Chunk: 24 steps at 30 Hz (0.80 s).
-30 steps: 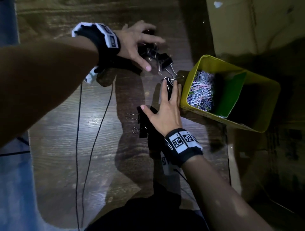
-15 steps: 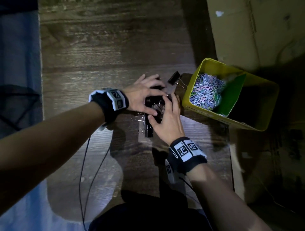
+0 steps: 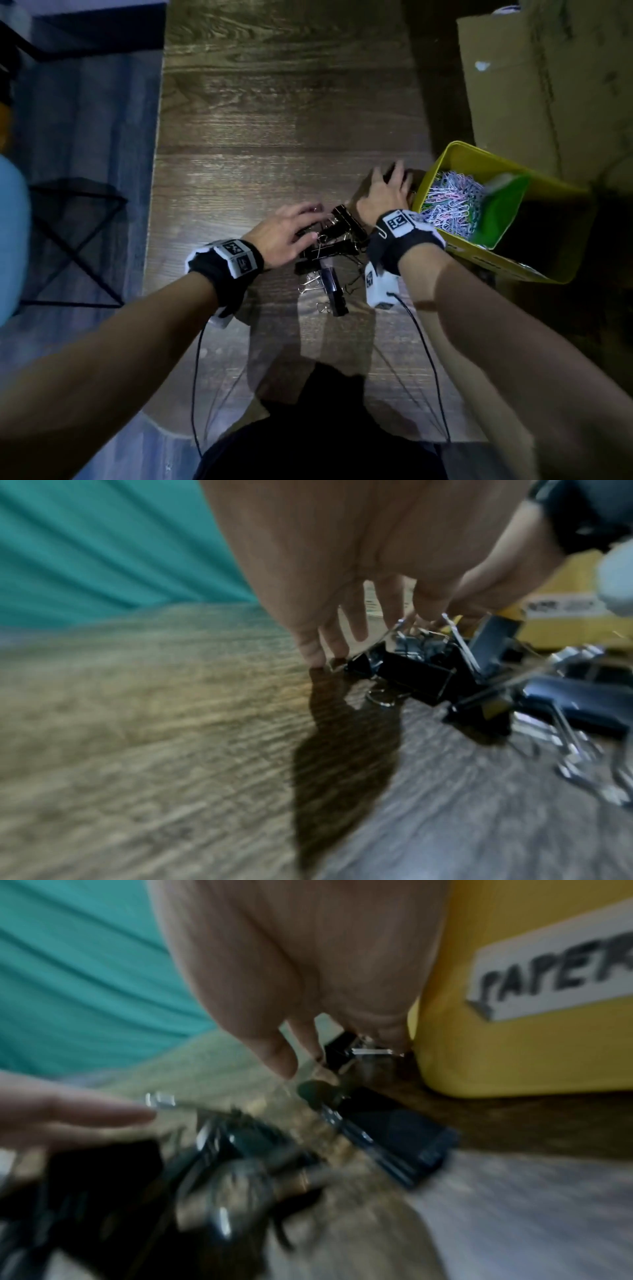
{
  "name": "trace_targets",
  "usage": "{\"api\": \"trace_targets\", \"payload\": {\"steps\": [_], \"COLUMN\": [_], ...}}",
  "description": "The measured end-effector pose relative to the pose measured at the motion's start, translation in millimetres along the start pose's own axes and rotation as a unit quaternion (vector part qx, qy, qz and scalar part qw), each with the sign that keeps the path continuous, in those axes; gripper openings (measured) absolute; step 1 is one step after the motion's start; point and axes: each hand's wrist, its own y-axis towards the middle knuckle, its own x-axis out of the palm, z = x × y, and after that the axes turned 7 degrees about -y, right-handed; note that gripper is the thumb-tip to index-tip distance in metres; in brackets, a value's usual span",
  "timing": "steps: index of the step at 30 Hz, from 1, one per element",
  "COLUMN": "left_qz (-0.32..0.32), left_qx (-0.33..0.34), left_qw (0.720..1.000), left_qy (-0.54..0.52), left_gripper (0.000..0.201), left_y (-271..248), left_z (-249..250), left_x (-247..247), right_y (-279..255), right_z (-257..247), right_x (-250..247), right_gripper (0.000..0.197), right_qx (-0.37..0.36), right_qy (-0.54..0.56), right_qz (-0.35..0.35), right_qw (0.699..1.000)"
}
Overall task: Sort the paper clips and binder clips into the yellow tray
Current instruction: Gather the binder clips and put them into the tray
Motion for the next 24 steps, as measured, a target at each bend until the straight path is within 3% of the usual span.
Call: {"api": "trace_targets", "payload": {"steps": [4,7,10,14,17,20,22,24], "left_qz": [0.032,0.073,0.103,0.158,0.186,0.223,0.227,0.2], "left_qx": [0.002,-0.021,-0.064,-0.162,-0.181,-0.184,-0.194,-0.209], "left_qw": [0.998,0.997,0.989,0.939,0.892,0.834,0.796,0.794], "left_qy": [0.057,0.0,-0.086,-0.258,-0.37,-0.47,-0.527,-0.534], "left_gripper": [0.044,0.037,0.029,0.017,0.011,0.01,0.018,0.027], "left_y": [-10.2,-16.9,-22.5,-28.2,-34.0,-40.1,-42.2,-42.2], "left_z": [-0.9,-1.0,-2.5,0.9,7.5,9.0,11.1,16.2], "left_x": [12.5,22.7,31.1,30.8,20.8,7.6,1.7,-1.1], "right_y": [-28.4,-51.0,-71.1,-100.0,-112.6,-114.4,-110.7,-103.8], "right_z": [10.8,23.4,34.5,38.9,40.9,45.9,48.4,48.9], "right_x": [17.5,30.8,31.6,19.5,13.6,11.2,12.6,15.9], "right_gripper": [0.048,0.034,0.023,0.022,0.017,0.005,0.022,0.045], "right_qx": [-0.068,-0.101,-0.106,-0.089,-0.041,0.0,0.008,-0.003], "right_qy": [-0.061,-0.061,0.01,0.179,0.271,0.256,0.186,0.121], "right_qz": [0.067,0.095,0.101,0.093,0.096,0.073,0.035,0.006], "right_qw": [0.994,0.989,0.989,0.975,0.957,0.964,0.982,0.993]}}
